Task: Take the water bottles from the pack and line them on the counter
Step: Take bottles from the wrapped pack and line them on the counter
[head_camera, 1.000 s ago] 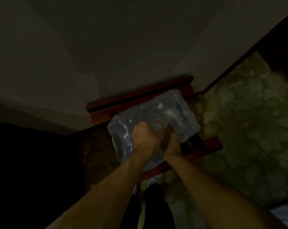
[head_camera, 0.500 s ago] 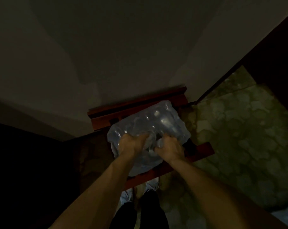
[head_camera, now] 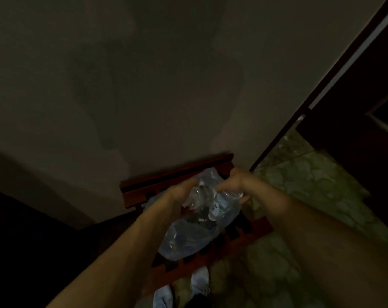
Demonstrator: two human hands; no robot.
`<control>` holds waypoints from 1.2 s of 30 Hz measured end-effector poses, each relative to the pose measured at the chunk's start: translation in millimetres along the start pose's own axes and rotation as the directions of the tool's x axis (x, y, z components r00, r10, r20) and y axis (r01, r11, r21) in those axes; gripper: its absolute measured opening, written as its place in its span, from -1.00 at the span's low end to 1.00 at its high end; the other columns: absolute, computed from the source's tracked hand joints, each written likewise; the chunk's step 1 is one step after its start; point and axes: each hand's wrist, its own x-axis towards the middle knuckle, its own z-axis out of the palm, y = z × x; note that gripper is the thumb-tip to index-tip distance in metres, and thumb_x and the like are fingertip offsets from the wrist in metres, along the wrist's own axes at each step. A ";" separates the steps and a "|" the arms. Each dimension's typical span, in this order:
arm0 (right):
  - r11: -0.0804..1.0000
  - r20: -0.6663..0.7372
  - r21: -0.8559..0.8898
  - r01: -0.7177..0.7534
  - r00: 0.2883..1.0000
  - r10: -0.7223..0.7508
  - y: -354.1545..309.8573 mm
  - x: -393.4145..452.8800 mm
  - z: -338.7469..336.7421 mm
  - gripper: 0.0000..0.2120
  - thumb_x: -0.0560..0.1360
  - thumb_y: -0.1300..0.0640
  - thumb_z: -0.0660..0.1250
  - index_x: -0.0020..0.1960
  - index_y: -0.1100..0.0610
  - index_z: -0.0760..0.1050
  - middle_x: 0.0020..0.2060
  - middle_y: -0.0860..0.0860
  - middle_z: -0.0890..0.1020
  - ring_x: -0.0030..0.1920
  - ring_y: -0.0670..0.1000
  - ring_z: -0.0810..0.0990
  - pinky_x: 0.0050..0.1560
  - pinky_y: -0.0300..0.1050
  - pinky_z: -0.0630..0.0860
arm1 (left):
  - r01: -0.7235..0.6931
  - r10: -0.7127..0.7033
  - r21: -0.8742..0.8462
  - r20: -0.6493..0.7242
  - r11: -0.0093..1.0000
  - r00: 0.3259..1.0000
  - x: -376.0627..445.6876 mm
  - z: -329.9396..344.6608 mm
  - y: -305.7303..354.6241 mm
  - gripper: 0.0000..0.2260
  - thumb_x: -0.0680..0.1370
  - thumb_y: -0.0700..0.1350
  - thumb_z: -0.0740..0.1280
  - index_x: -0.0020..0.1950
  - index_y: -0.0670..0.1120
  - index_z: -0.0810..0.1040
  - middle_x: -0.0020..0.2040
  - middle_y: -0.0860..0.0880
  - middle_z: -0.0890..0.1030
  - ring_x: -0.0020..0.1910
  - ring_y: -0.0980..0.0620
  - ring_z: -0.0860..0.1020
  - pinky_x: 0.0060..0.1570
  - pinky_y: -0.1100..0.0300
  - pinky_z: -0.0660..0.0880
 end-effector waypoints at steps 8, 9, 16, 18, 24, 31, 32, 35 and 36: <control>0.927 -0.159 0.330 0.179 0.978 -0.132 -20.1 -52.6 -54.8 -0.70 0.35 -0.13 0.43 -0.08 0.08 0.53 -0.09 0.09 0.63 -0.10 0.12 0.64 -0.10 0.06 0.65 | -0.173 0.235 -0.267 0.219 0.948 0.947 -72.8 4.8 13.2 -0.76 0.50 -0.02 0.37 0.02 -0.17 0.60 -0.15 -0.14 0.69 -0.25 -0.04 0.64 -0.28 0.11 0.54; 0.901 -0.193 0.372 0.222 0.968 -0.159 -22.9 -59.9 -57.1 -0.70 0.36 -0.14 0.42 -0.09 0.07 0.52 -0.08 0.09 0.63 -0.09 0.12 0.65 -0.09 0.07 0.65 | -0.196 0.263 -0.285 0.216 0.938 0.940 -83.0 3.9 15.7 -0.75 0.53 -0.04 0.36 0.09 -0.19 0.58 -0.08 -0.16 0.69 -0.19 -0.07 0.65 -0.24 0.08 0.57; 0.595 -0.125 0.761 0.261 0.958 -0.259 -35.1 -128.2 -42.2 -0.79 0.33 0.04 0.44 -0.07 0.09 0.56 -0.20 0.06 0.66 -0.20 0.02 0.65 -0.41 -0.14 0.60 | -0.389 0.430 -0.261 0.118 0.883 0.895 -150.2 -6.7 8.4 -0.60 0.57 -0.16 0.26 0.37 -0.30 0.43 0.04 -0.32 0.61 -0.22 0.06 0.67 -0.22 0.26 0.57; 0.481 -0.119 0.836 0.262 0.944 -0.308 -33.9 -148.3 -30.2 -0.82 0.35 0.07 0.45 -0.10 0.11 0.57 -0.24 0.08 0.68 -0.22 0.03 0.66 -0.37 -0.12 0.62 | -0.439 0.488 -0.301 0.113 0.847 0.865 -172.5 -9.8 1.0 -0.75 0.56 -0.24 0.20 0.18 -0.30 0.52 -0.16 -0.30 0.65 -0.42 0.09 0.65 -0.45 0.27 0.55; 0.213 -0.166 0.922 0.325 0.826 -0.539 -38.4 -209.2 2.9 -0.79 0.45 0.12 0.43 0.03 0.20 0.57 -0.19 0.15 0.69 -0.24 0.06 0.66 -0.25 -0.05 0.61 | -0.643 0.662 -0.239 0.000 0.728 0.750 -238.8 -26.3 -16.8 -0.90 0.52 -0.22 0.29 0.01 -0.15 0.54 -0.20 -0.10 0.58 -0.34 0.03 0.60 -0.38 0.15 0.53; -0.026 -0.217 0.947 0.321 0.575 -0.789 -71.7 -292.4 23.0 -0.51 0.45 0.13 0.36 0.33 0.31 0.44 0.03 0.23 0.58 -0.12 0.08 0.59 -0.13 -0.04 0.55 | -0.830 0.826 -0.130 -0.093 0.543 0.555 -320.6 -45.9 -11.7 -0.55 0.36 -0.06 0.48 0.21 -0.16 0.55 -0.10 -0.16 0.64 -0.26 -0.05 0.66 -0.30 0.11 0.65; -0.042 -0.216 0.948 0.316 0.537 -0.815 -77.3 -303.9 25.9 -0.45 0.41 0.12 0.37 0.35 0.32 0.42 0.06 0.24 0.57 -0.09 0.10 0.58 -0.11 -0.04 0.55 | -0.838 0.832 -0.136 -0.114 0.529 0.543 -329.0 -51.7 -11.6 -0.47 0.33 -0.03 0.49 0.25 -0.17 0.54 -0.05 -0.18 0.65 -0.22 -0.07 0.66 -0.28 0.09 0.65; -0.069 -0.207 0.951 0.302 0.454 -0.866 -94.4 -330.8 37.9 -0.35 0.39 0.15 0.34 0.42 0.38 0.32 0.16 0.31 0.49 0.04 0.18 0.51 0.00 0.02 0.50 | -0.860 0.850 -0.132 -0.136 0.493 0.509 -352.8 -76.8 -16.9 -0.54 0.38 -0.04 0.46 0.25 -0.13 0.56 -0.10 -0.13 0.71 -0.25 -0.04 0.69 -0.34 0.12 0.61; -0.066 -0.196 0.952 0.299 0.428 -0.882 -100.3 -337.7 43.0 -0.38 0.42 0.17 0.32 0.42 0.38 0.30 0.19 0.31 0.48 0.06 0.18 0.49 0.04 0.03 0.48 | -0.873 0.861 -0.115 -0.148 0.474 0.487 -360.2 -86.9 -20.1 -0.60 0.42 -0.08 0.45 0.23 -0.11 0.56 -0.13 -0.12 0.70 -0.28 -0.02 0.69 -0.35 0.13 0.60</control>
